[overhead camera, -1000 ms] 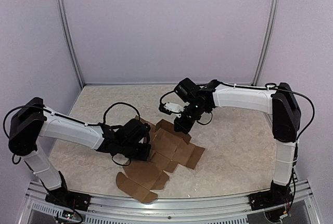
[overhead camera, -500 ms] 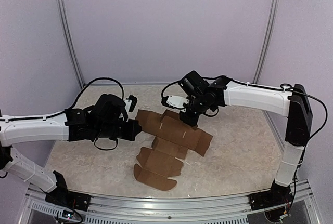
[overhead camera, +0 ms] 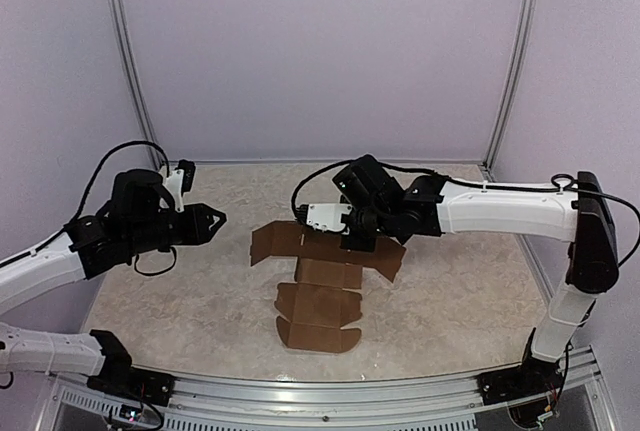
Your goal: Fold the paper box
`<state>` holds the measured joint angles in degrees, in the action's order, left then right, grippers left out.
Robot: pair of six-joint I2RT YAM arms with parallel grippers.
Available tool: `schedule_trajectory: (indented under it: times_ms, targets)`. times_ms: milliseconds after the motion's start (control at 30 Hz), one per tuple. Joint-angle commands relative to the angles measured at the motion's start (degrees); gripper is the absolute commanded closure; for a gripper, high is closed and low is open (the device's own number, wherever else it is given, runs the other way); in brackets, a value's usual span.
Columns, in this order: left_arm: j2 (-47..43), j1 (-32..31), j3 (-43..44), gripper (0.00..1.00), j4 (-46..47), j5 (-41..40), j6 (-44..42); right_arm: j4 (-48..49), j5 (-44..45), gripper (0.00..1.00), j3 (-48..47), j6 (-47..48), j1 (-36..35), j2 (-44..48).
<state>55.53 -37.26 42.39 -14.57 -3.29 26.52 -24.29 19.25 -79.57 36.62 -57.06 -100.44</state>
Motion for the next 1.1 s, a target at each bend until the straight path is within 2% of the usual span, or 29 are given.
schedule_trajectory:
  times_ms: [0, 100, 233, 500, 900, 1067]
  targets:
    - [0.49, 6.01, -5.27, 0.63, 7.81, 9.17, -0.07, 6.89, 3.94, 1.00, 3.91, 5.55, -1.98, 2.71]
    - [3.75, 8.02, -6.96, 0.60, 12.58, 13.42, 0.21, 9.06, 5.28, 1.00, 5.38, 7.34, -3.14, 3.17]
    - [8.59, 7.71, -7.44, 0.56, 17.93, 15.08, 0.55, 11.09, 7.49, 1.00, 7.21, 9.27, -4.28, 3.15]
    - [17.77, 4.01, -6.82, 0.54, 23.14, 17.28, 0.82, 20.93, 12.56, 1.00, 14.88, 10.64, -6.96, 3.06]
    - [24.50, 1.67, -7.43, 0.55, 27.38, 16.81, 1.66, 31.37, 17.29, 1.00, 21.85, 12.49, -9.18, 3.14]
    - [26.45, 0.39, -7.72, 0.60, 27.66, 16.96, 1.37, 32.37, 17.41, 1.00, 22.62, 11.75, -9.12, 3.76]
